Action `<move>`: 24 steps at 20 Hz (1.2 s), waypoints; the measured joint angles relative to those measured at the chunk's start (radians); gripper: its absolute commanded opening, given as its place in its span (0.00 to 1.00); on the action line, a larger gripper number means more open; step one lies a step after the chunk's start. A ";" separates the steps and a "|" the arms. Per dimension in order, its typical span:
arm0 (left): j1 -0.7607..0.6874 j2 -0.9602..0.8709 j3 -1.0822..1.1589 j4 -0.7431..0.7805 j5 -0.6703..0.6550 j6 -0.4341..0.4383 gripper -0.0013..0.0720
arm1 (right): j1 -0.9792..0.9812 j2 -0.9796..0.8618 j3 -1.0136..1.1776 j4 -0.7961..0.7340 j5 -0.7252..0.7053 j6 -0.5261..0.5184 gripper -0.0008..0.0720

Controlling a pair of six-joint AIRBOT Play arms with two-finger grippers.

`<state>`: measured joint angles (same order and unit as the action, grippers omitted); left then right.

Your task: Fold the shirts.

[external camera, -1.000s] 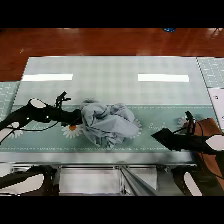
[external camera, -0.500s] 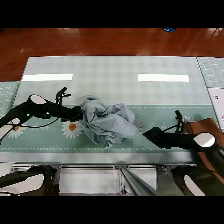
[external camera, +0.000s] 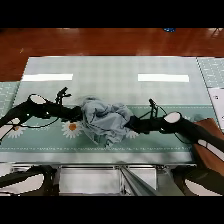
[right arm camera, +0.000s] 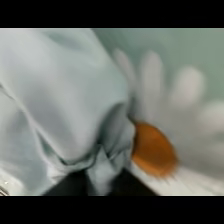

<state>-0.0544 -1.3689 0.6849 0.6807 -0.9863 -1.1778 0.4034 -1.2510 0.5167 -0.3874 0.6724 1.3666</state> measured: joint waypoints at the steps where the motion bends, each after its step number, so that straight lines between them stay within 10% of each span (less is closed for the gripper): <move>1: 0.004 0.000 0.005 0.001 -0.004 0.001 0.04 | 0.007 -0.035 0.042 0.002 0.013 -0.023 0.05; 17: 0.412 0.423 0.863 -0.187 -0.163 0.018 0.04 | -0.237 0.191 1.349 -0.721 0.591 0.188 0.05; 24: 0.341 0.666 0.986 0.098 -0.234 -0.020 0.04 | -0.244 0.433 1.474 -0.976 0.786 0.215 0.05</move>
<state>0.2871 -0.7033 1.6707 0.7788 -1.2205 -1.1980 0.1596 -0.8177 1.9903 -1.3636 1.4582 1.5814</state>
